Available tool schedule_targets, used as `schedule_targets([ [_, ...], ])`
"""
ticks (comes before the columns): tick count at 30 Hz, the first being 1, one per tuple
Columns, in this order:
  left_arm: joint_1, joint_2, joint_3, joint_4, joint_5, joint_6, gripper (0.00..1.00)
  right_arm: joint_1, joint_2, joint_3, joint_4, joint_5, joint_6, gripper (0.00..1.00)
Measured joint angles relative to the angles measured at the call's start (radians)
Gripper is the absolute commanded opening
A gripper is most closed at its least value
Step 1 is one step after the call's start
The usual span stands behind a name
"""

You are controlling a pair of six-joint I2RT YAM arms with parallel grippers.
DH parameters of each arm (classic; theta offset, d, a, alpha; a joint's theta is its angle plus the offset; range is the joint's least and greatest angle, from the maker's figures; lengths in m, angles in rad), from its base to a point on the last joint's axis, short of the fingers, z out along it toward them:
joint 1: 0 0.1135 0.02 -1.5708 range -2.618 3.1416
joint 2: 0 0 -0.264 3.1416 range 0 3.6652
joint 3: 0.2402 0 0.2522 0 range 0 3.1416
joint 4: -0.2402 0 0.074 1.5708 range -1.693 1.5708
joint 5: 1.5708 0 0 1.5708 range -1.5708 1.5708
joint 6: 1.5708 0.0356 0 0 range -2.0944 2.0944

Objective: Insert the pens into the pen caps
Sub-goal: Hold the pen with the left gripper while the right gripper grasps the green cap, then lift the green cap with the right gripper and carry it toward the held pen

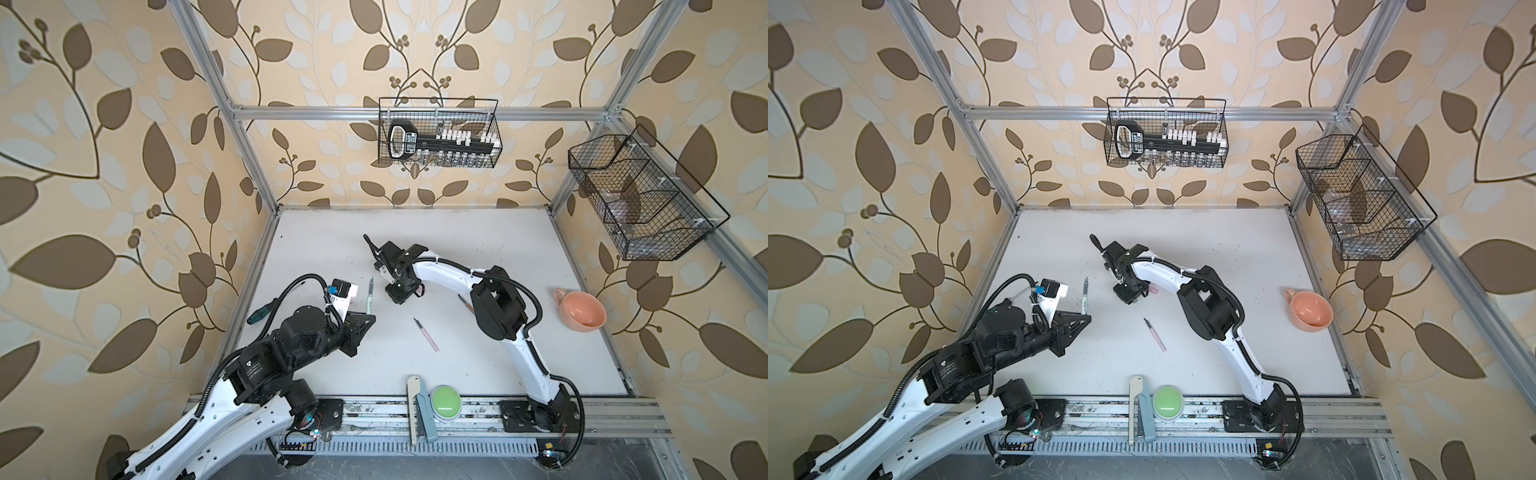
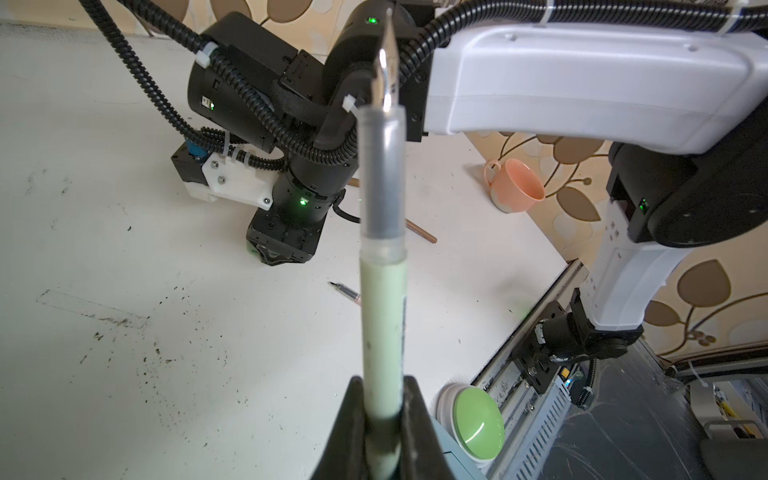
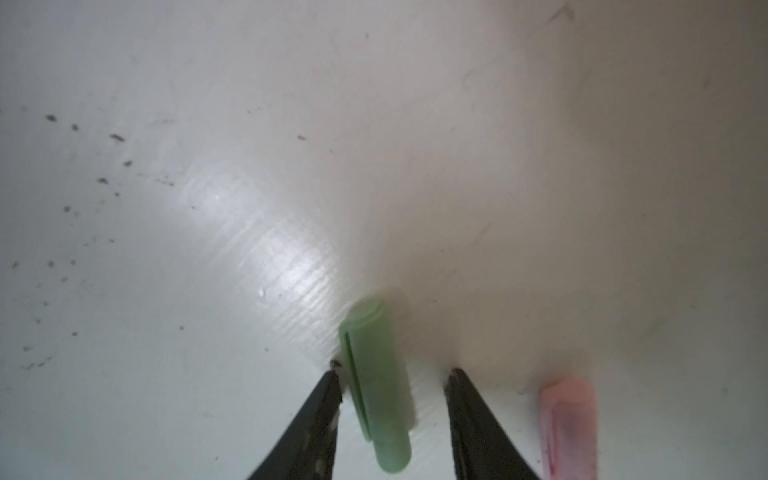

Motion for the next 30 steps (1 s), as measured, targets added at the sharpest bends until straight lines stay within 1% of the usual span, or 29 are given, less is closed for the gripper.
schedule_targets([
  [4,0.000,0.000,0.000,0.000,0.000,0.000,0.02,0.001,0.002,0.001,-0.009,0.015,-0.007,0.32],
  [7,0.000,0.000,0.000,0.000,0.000,0.000,0.02,0.003,0.002,0.002,-0.011,0.018,-0.012,0.29],
  [9,0.000,0.001,0.000,0.000,0.000,0.000,0.02,0.005,0.003,0.004,-0.013,0.017,-0.013,0.26],
  [11,0.000,0.003,0.000,0.000,-0.001,0.000,0.02,0.006,0.004,0.008,-0.016,0.016,-0.017,0.21],
  [12,0.000,0.005,0.000,0.000,0.000,0.000,0.02,0.006,0.004,0.008,-0.018,0.016,-0.017,0.20],
  [14,0.000,0.010,0.000,-0.001,0.000,0.000,0.02,0.007,0.004,0.009,-0.021,0.016,-0.020,0.14],
  [19,0.000,0.013,0.000,-0.003,-0.001,0.000,0.02,0.001,-0.003,0.001,-0.015,0.008,-0.019,0.12],
  [25,0.000,0.029,0.000,-0.005,-0.005,-0.001,0.02,-0.043,-0.066,-0.099,0.027,-0.061,-0.006,0.09],
  [27,0.000,0.049,0.000,-0.005,-0.005,-0.001,0.01,-0.065,-0.106,-0.153,0.055,-0.107,0.009,0.08],
  [30,0.000,0.090,0.000,-0.003,-0.004,-0.001,0.00,-0.103,-0.193,-0.251,0.120,-0.209,0.043,0.07],
])
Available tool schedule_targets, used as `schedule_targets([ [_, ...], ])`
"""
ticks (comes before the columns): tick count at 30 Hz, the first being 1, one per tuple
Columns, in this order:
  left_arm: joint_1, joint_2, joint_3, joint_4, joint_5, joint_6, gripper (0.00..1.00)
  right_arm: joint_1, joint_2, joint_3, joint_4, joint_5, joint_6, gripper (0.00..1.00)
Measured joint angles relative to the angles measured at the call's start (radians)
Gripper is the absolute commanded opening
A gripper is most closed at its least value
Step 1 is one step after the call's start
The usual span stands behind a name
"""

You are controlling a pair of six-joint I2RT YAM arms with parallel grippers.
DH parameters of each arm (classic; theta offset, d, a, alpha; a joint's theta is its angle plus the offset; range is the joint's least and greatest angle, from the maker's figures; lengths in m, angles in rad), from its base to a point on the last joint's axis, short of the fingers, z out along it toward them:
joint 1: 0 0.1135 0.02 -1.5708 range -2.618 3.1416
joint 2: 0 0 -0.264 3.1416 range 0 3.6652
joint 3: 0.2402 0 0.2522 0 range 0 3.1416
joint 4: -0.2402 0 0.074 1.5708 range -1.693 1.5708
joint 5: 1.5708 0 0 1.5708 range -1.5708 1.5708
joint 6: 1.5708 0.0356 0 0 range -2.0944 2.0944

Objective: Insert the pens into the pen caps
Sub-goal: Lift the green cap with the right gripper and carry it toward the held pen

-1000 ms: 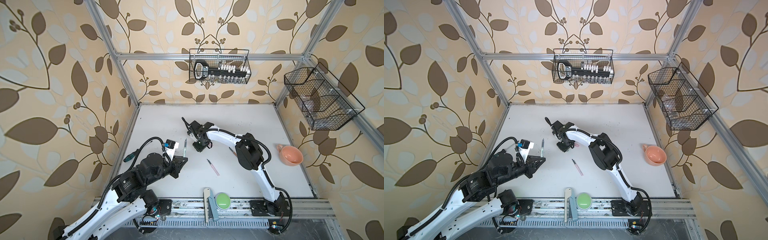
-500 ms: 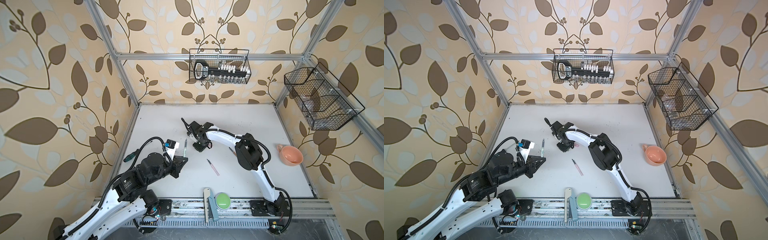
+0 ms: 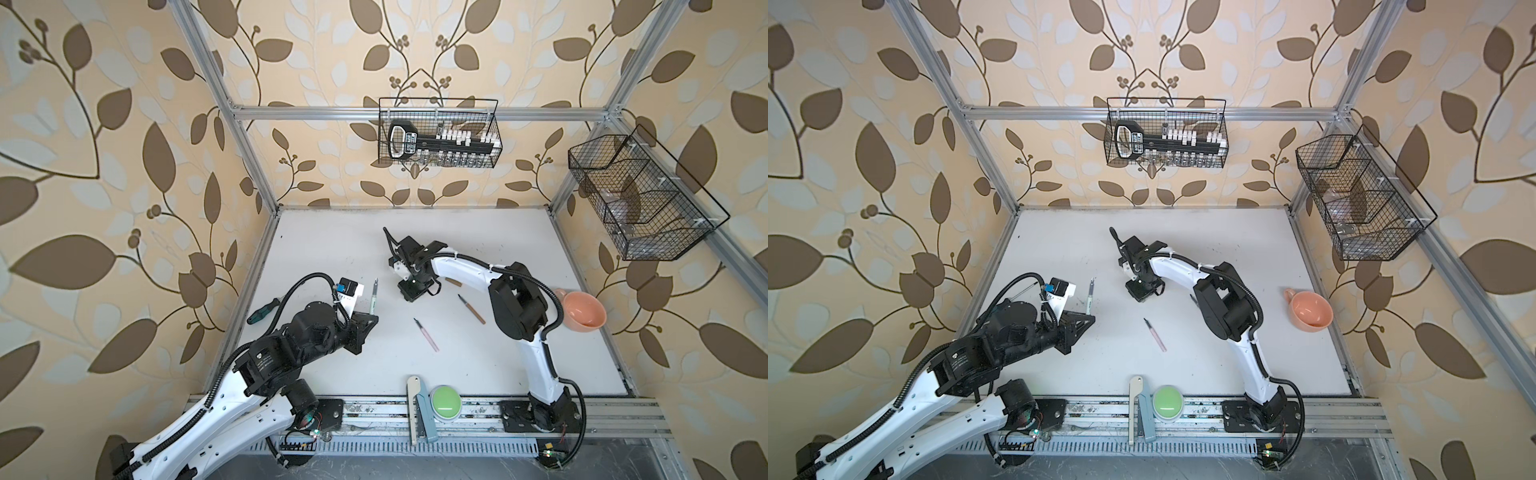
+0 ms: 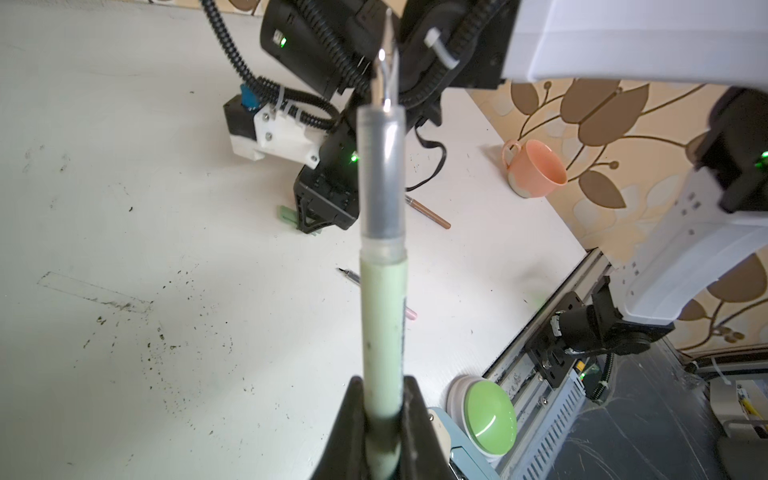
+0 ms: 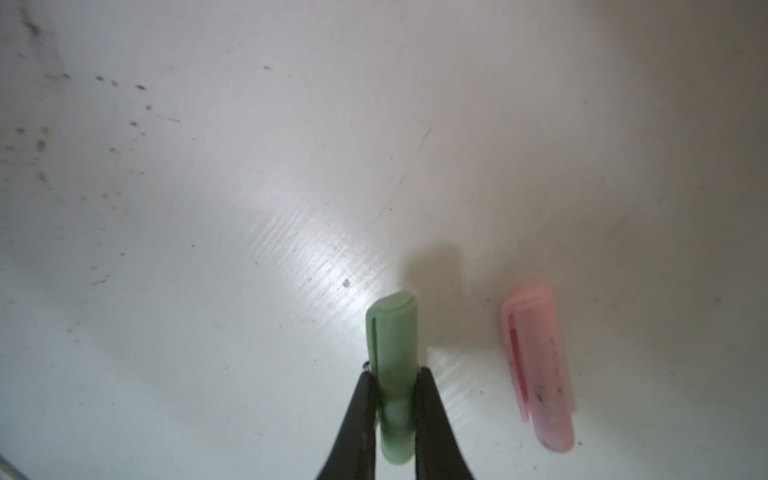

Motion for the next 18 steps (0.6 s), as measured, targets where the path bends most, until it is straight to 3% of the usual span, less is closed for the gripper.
schedule_targets([
  [13,0.000,0.106,0.000,0.068,0.042,-0.004,0.00,-0.213,-0.363,-0.434,0.492,-0.475,0.284,0.05],
  [18,0.000,0.148,-0.002,0.107,0.071,-0.016,0.00,-0.243,-0.443,-0.553,0.663,-0.587,0.414,0.05],
])
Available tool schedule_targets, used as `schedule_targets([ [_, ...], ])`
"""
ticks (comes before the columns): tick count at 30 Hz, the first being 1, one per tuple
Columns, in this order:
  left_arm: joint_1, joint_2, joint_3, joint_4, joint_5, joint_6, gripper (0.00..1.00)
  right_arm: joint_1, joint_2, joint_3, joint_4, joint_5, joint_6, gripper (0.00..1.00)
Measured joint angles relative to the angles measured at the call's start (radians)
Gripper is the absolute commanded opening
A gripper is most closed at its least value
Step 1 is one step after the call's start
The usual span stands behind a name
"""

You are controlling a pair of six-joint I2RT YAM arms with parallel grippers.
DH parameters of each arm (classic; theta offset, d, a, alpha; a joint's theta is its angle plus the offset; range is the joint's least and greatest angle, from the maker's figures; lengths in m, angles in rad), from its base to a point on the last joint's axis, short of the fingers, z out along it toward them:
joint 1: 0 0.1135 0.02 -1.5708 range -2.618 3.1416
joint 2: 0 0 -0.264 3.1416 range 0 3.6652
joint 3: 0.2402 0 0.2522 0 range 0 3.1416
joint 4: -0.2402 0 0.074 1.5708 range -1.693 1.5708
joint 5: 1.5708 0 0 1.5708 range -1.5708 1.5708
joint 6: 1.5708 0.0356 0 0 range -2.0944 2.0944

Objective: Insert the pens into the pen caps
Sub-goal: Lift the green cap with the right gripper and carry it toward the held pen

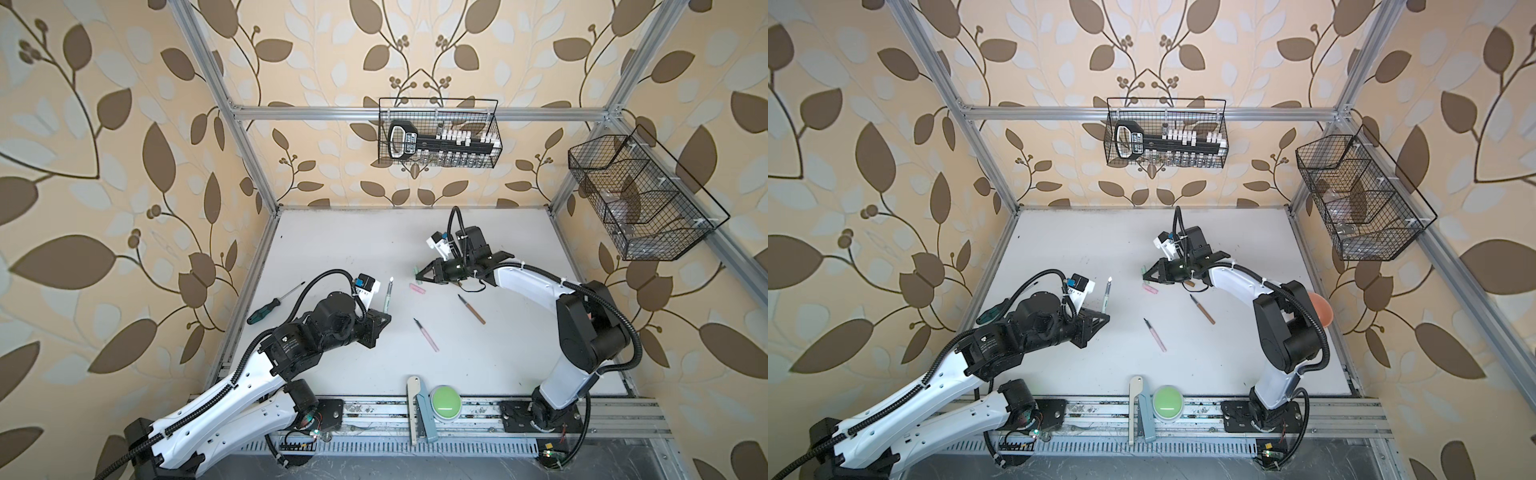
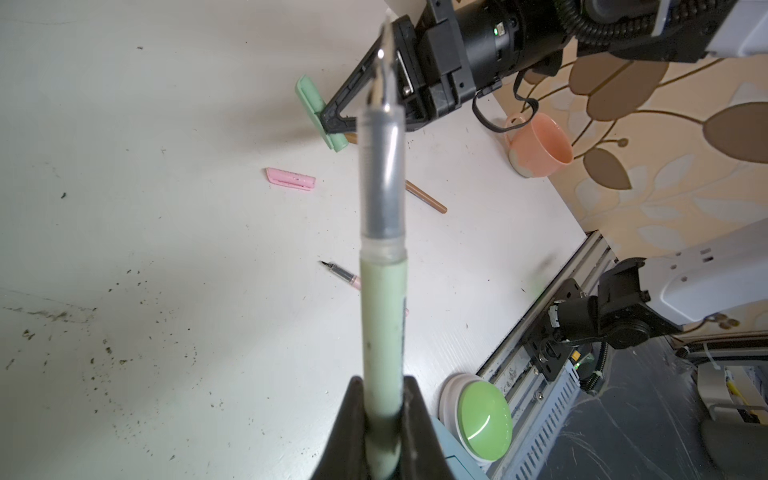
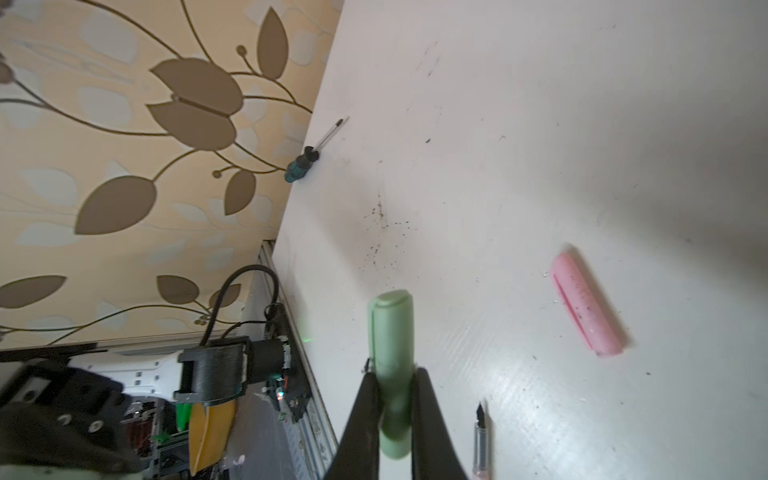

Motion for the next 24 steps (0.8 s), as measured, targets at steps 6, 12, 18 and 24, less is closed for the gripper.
schedule_targets([
  [6,0.000,0.029,0.000,0.016,0.024,-0.003,0.01,0.003,-0.070,-0.024,0.097,-0.053,0.074,0.05],
  [12,0.000,0.048,0.000,0.050,0.047,-0.005,0.01,0.004,-0.159,-0.100,0.200,-0.052,0.145,0.05],
  [18,0.000,0.117,-0.001,0.105,0.079,-0.006,0.01,0.006,-0.281,-0.208,0.349,-0.008,0.252,0.05],
  [24,-0.001,0.162,-0.001,0.161,0.106,-0.006,0.00,0.034,-0.397,-0.287,0.409,0.060,0.297,0.05],
])
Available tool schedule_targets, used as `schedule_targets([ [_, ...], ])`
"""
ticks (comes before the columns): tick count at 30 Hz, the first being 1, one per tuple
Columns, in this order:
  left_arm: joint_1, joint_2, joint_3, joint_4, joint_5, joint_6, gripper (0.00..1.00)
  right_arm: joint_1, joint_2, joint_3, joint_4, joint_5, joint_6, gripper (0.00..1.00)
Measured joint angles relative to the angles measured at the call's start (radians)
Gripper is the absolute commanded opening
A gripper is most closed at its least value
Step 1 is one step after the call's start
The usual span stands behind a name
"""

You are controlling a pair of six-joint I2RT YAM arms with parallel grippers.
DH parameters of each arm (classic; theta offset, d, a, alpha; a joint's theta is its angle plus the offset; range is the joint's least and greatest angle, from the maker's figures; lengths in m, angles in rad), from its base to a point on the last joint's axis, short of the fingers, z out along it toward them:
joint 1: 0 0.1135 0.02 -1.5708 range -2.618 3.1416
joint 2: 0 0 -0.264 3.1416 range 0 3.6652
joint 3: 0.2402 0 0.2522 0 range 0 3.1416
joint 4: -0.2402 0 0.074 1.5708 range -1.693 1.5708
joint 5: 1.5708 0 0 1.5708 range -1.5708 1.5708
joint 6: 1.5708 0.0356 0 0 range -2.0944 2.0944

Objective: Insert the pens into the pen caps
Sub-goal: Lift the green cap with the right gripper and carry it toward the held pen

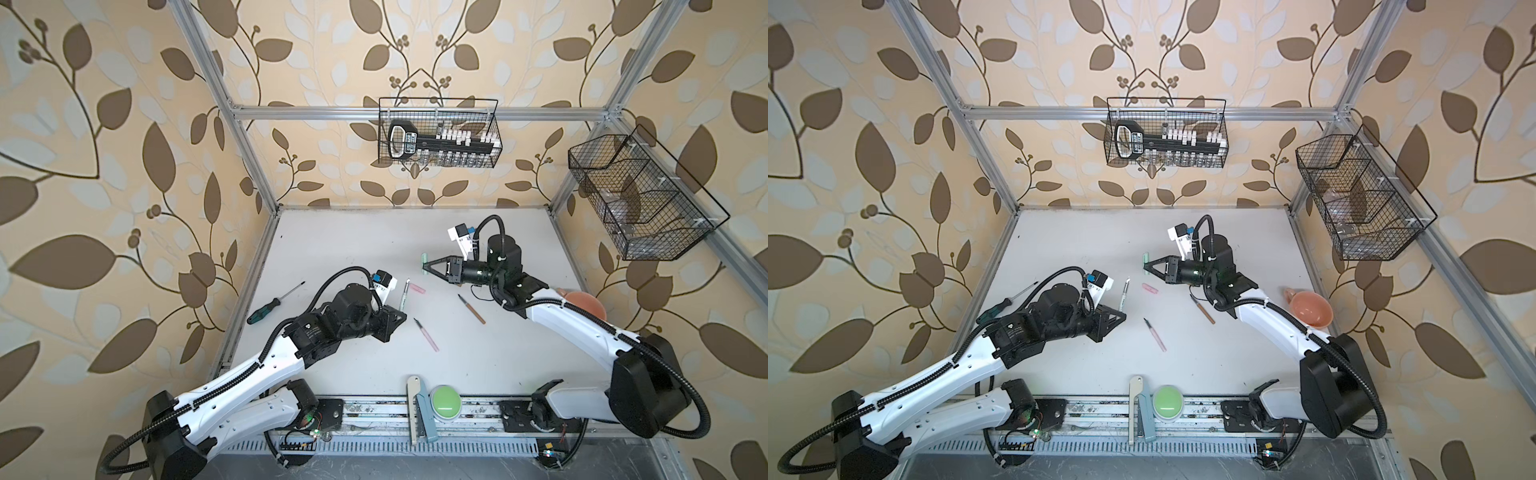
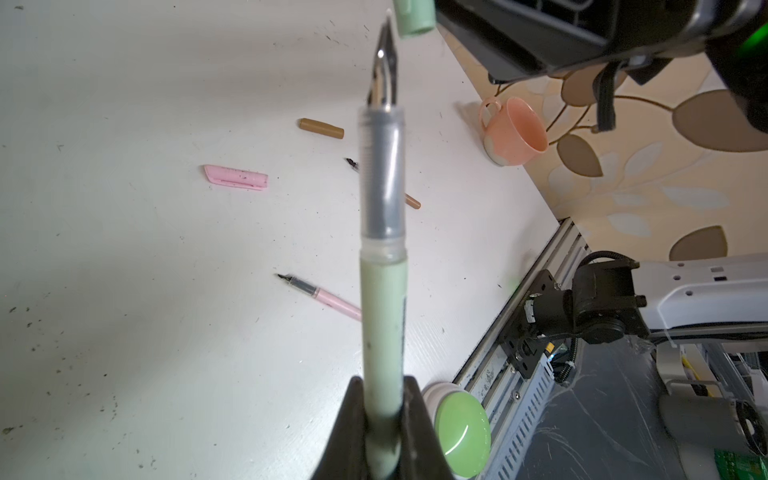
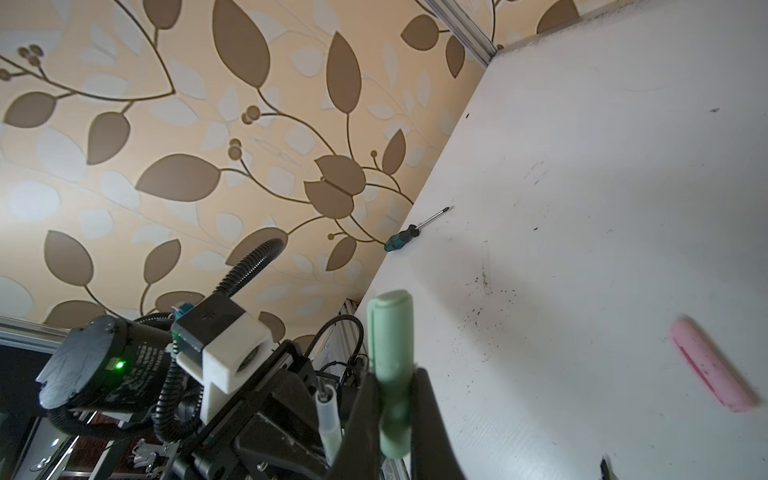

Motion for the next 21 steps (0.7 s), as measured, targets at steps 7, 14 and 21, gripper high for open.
schedule_targets([
  [7,-0.013,0.031,0.000,0.069,0.035,-0.003,0.00,0.010,-0.083,-0.081,0.093,0.085,0.077,0.06],
  [14,-0.058,0.032,0.000,0.116,0.047,-0.005,0.01,0.026,-0.098,-0.088,0.128,0.141,0.111,0.06],
  [21,-0.093,0.040,0.000,0.127,0.047,0.003,0.00,0.026,-0.160,-0.095,0.153,0.189,0.127,0.06],
])
